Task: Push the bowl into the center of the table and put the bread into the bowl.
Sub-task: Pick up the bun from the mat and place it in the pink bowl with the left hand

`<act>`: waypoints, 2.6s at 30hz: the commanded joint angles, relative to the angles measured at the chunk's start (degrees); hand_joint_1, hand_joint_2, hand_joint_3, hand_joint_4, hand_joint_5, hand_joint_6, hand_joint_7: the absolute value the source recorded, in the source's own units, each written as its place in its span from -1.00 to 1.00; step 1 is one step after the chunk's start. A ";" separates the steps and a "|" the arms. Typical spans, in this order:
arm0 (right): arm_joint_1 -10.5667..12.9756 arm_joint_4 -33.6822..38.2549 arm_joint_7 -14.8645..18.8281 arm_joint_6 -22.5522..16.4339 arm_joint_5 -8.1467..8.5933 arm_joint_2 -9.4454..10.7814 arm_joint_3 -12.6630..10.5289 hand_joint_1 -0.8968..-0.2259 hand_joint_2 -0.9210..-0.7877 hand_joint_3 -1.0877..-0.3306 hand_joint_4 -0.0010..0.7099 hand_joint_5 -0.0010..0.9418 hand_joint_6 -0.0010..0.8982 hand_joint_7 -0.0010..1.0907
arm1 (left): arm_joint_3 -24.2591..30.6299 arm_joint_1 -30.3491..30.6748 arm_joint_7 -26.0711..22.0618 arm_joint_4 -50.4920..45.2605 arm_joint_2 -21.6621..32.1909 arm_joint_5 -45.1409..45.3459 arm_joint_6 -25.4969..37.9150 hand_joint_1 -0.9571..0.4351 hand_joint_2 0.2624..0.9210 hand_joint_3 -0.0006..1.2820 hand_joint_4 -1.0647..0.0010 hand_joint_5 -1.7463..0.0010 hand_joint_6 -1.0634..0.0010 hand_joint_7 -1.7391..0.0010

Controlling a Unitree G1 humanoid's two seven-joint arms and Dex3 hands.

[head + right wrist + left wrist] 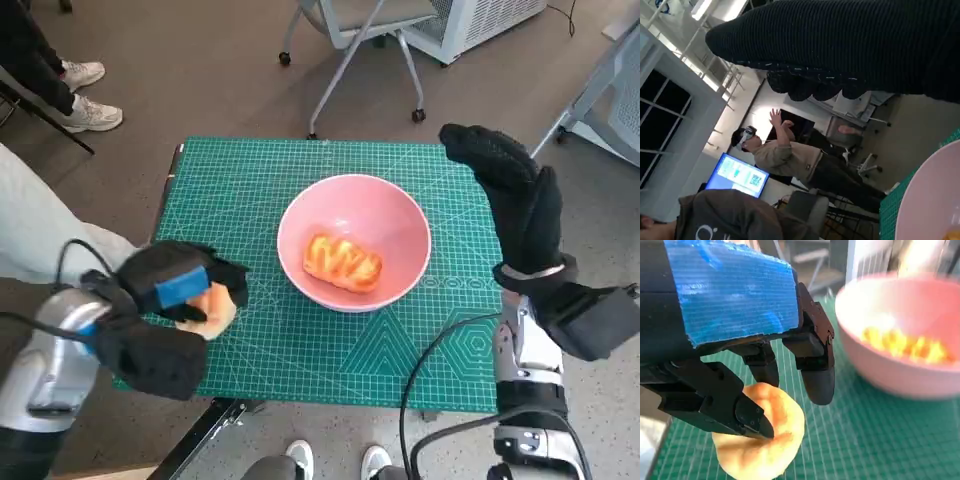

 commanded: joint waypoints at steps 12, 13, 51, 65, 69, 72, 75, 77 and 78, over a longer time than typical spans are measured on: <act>1.08 0.90 0.34 0.20 0.27 0.31 -0.03 -0.34 -1.00 -0.19 -0.49 -1.00 -0.96 0.07 | 4.87 -0.91 -0.34 -4.64 1.01 -3.91 1.04 0.38 0.96 -0.97 -0.47 -0.26 -0.32 -0.21; 1.07 0.93 0.34 0.17 0.28 0.31 -0.04 -0.34 -1.00 -0.19 -0.49 -1.00 -0.96 0.07 | 4.93 -0.89 -0.27 -4.75 0.98 -3.89 0.96 0.38 0.96 -0.97 -0.47 -0.26 -0.32 -0.20; 1.93 0.89 0.38 -0.01 0.88 0.42 -0.55 -0.34 -1.00 -0.19 -0.50 -1.00 -0.95 0.05 | -6.71 -36.15 -2.74 5.86 -10.55 -2.31 0.85 0.38 0.93 -0.99 -0.52 -0.22 -0.41 -0.17; 3.62 -0.94 -0.54 0.33 0.85 -0.27 -1.35 -0.33 -1.00 -0.17 -0.49 -0.99 -0.94 0.03 | -13.54 -45.05 -1.06 22.92 -19.52 -1.18 -6.14 0.38 0.99 -0.97 -0.37 -0.33 -0.34 -0.19; 4.15 -1.59 -1.25 0.45 0.39 -0.27 -1.60 -0.34 -1.00 -0.16 -0.49 -1.00 -0.94 0.01 | -15.06 -46.56 -0.07 28.16 -21.13 0.00 -8.42 0.38 0.99 -0.97 -0.39 -0.34 -0.31 -0.20; 4.53 -2.19 -1.97 0.52 -0.10 -0.25 -1.66 -0.35 -1.00 -0.16 -0.49 -1.00 -0.93 0.00 | -16.01 -47.28 1.33 31.69 -22.04 1.32 -10.46 0.38 0.99 -0.97 -0.40 -0.33 -0.31 -0.21; 4.95 -2.73 -2.64 0.54 -0.48 -0.32 -1.69 -0.36 -1.00 -0.16 -0.49 -1.00 -0.93 -0.01 | -17.28 -48.13 3.30 36.14 -23.05 2.94 -12.68 0.38 0.99 -0.97 -0.40 -0.32 -0.31 -0.22; 5.10 -2.91 -2.99 0.55 -0.65 -0.36 -1.66 -0.37 -1.00 -0.16 -0.49 -0.99 -0.92 -0.01 | -17.76 -48.59 4.07 38.22 -23.52 3.63 -13.64 0.38 0.99 -0.97 -0.41 -0.32 -0.30 -0.22; 5.17 -2.95 -3.13 0.52 -0.70 -0.39 -1.68 -0.37 -1.00 -0.16 -0.49 -0.99 -0.92 -0.02 | -18.16 -48.93 4.48 39.78 -23.96 4.09 -13.88 0.38 0.99 -0.97 -0.41 -0.32 -0.29 -0.22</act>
